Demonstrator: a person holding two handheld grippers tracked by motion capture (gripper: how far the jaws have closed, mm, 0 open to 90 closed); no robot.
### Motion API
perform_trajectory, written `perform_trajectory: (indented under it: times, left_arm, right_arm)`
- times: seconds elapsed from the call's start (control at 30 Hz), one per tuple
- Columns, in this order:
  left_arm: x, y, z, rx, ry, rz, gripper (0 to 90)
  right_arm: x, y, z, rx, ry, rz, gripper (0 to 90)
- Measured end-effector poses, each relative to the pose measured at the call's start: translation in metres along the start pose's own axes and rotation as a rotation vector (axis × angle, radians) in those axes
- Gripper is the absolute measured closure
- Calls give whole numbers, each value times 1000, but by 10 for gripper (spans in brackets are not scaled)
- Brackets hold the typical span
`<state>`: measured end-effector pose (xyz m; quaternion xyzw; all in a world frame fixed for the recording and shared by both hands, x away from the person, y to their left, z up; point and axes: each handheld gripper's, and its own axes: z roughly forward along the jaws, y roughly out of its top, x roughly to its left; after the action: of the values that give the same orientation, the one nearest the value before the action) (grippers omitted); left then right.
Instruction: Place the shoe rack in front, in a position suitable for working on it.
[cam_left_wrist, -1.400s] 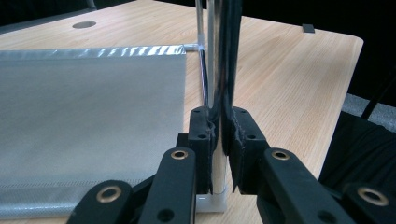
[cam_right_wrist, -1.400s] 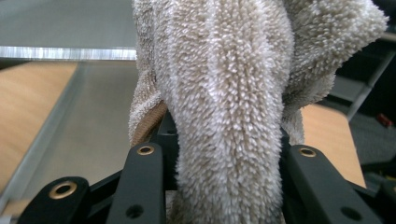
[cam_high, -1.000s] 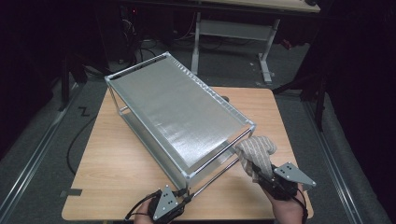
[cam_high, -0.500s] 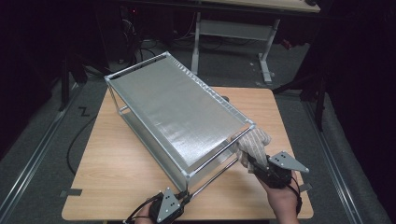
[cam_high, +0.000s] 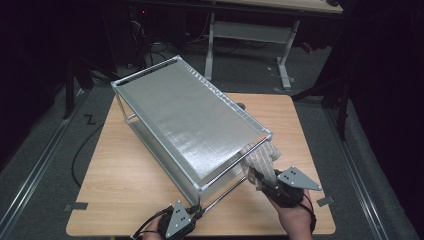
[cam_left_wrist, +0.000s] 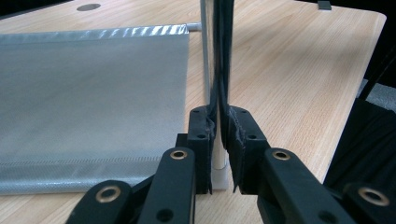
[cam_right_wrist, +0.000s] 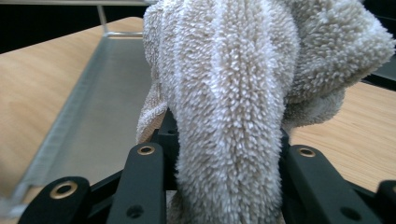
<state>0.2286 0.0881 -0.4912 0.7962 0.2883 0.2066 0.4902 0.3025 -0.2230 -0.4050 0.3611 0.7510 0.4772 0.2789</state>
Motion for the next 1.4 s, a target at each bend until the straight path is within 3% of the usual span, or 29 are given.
perform_trajectory:
  times: [0.9, 1.13, 1.4]
  left_arm:
    - [1, 1, 4, -5, -14, -1, 799]
    - [-2, 1, 2, 1, -17, 6, 799]
    - [-5, -1, -3, 3, -19, 13, 798]
  right_arm:
    - [97, 3, -12, 1, 299, -158, 628]
    - [85, 4, -11, 0, 264, -141, 631]
    - [42, 2, -5, -4, 172, -69, 630]
